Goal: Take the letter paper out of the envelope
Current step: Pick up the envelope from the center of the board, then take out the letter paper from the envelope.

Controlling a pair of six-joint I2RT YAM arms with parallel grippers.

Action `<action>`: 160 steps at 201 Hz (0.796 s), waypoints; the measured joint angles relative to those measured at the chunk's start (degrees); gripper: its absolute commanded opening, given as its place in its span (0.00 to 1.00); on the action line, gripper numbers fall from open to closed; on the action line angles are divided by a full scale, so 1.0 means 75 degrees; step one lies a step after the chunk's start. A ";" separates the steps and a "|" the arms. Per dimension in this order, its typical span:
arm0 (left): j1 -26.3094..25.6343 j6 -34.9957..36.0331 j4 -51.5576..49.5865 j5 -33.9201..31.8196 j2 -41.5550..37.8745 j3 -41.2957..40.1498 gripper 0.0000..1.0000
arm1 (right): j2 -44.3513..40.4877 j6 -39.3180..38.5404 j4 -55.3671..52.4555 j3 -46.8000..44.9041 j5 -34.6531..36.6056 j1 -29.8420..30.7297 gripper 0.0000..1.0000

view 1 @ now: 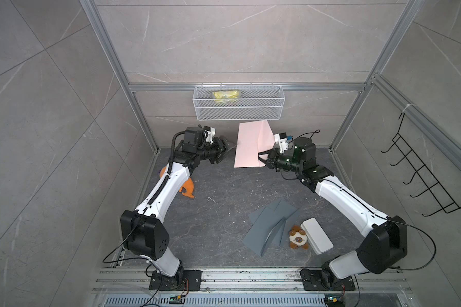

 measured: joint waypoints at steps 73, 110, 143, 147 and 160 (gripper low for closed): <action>-0.0766 -0.0152 -0.0469 -0.0256 0.0140 0.1166 0.45 | -0.0143 -0.3194 -0.1061 0.0195 0.3599 0.1064 0.00; -0.1306 -0.0364 -0.0297 -0.0175 0.0694 0.1772 0.39 | -0.0108 -0.3716 -0.1070 0.0207 0.4147 0.1288 0.00; -0.1495 -0.0475 -0.0245 -0.0067 0.1087 0.2063 0.30 | 0.0114 -0.3911 -0.1137 0.0350 0.4287 0.1483 0.00; -0.1510 -0.0478 -0.0239 -0.0061 0.1125 0.2090 0.29 | 0.0140 -0.3914 -0.1151 0.0370 0.4287 0.1498 0.00; -0.1533 -0.0495 -0.0192 -0.0047 0.1236 0.2171 0.26 | 0.0216 -0.3914 -0.1247 0.0466 0.4278 0.1527 0.00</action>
